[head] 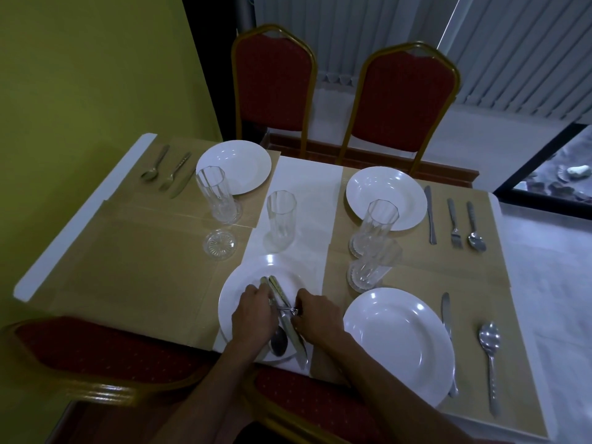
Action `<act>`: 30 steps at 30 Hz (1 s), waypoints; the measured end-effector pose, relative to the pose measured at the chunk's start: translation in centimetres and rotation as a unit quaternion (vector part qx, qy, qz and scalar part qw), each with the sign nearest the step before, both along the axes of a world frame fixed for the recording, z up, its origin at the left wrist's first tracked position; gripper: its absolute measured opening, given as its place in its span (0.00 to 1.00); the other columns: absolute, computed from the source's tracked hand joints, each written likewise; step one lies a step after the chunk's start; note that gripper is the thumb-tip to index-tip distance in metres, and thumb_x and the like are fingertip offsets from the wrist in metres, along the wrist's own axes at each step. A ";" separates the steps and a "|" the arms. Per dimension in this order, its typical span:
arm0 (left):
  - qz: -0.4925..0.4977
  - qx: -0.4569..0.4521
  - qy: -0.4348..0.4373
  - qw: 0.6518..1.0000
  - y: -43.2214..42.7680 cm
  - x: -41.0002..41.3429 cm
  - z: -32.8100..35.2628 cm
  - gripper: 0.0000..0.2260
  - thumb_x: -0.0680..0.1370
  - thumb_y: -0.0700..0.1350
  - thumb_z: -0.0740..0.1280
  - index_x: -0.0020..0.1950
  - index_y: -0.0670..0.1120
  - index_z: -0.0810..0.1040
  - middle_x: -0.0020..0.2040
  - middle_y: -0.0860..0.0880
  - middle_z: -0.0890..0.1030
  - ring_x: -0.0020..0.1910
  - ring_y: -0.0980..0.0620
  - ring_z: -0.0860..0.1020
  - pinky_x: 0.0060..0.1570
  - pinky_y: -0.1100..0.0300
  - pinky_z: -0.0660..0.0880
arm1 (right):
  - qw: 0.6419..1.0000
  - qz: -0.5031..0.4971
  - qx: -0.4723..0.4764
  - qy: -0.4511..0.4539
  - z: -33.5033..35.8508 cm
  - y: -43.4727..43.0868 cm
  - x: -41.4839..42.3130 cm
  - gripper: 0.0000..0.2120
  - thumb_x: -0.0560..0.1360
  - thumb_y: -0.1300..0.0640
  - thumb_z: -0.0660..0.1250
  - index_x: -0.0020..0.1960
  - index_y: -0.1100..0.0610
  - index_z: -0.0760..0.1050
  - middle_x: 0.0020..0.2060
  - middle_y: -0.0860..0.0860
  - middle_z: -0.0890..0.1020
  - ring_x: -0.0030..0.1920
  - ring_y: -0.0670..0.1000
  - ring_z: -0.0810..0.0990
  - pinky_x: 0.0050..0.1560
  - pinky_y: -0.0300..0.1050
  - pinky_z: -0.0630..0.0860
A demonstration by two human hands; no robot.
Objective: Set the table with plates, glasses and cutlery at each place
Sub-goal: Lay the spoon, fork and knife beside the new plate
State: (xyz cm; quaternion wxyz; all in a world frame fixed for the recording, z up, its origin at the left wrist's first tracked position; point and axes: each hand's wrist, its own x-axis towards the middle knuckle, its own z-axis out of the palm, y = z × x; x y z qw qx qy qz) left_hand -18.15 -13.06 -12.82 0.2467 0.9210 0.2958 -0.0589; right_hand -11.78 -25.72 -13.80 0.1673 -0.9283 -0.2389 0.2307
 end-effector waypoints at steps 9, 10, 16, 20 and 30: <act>-0.032 0.016 0.018 0.999 -0.1 -0.6 -0.3 0.05 0.77 0.44 0.64 0.53 0.49 0.75 0.52 0.49 0.71 0.52 0.48 0.74 0.44 0.56 0.73 | 1.000 0.013 0.018 -0.005 -0.3 -0.5 0.1 0.04 0.76 0.52 0.67 0.50 0.50 0.75 0.45 0.50 0.84 0.43 0.52 0.82 0.46 0.48 0.81; -0.031 0.015 0.013 0.999 0.0 -0.7 -0.4 0.06 0.77 0.43 0.64 0.54 0.49 0.74 0.52 0.49 0.71 0.52 0.48 0.74 0.43 0.56 0.74 | 1.000 0.014 0.019 -0.008 -0.4 -0.6 0.2 0.04 0.77 0.53 0.67 0.50 0.50 0.76 0.45 0.50 0.84 0.44 0.52 0.82 0.47 0.47 0.80; -0.035 0.022 0.004 0.999 0.2 -1.1 -0.6 0.07 0.77 0.42 0.63 0.54 0.49 0.75 0.52 0.48 0.72 0.51 0.49 0.74 0.42 0.57 0.74 | 1.000 0.010 0.019 -0.009 -0.2 -0.8 0.3 0.04 0.76 0.54 0.68 0.49 0.51 0.79 0.44 0.50 0.84 0.44 0.51 0.81 0.47 0.46 0.79; -0.044 0.022 -0.008 0.999 -0.1 -1.2 -0.6 0.08 0.79 0.44 0.62 0.57 0.50 0.74 0.50 0.48 0.71 0.49 0.48 0.74 0.39 0.57 0.71 | 0.999 0.028 0.013 0.012 0.1 -0.5 0.2 0.04 0.75 0.56 0.67 0.48 0.52 0.81 0.45 0.50 0.84 0.45 0.51 0.81 0.46 0.45 0.78; -0.039 0.020 -0.004 0.999 0.5 -1.8 -0.7 0.08 0.77 0.43 0.64 0.53 0.55 0.78 0.47 0.51 0.70 0.48 0.50 0.74 0.39 0.59 0.70 | 0.997 -0.017 0.032 0.065 0.4 -0.4 -0.2 0.07 0.74 0.52 0.67 0.48 0.56 0.76 0.46 0.54 0.82 0.48 0.55 0.80 0.45 0.47 0.76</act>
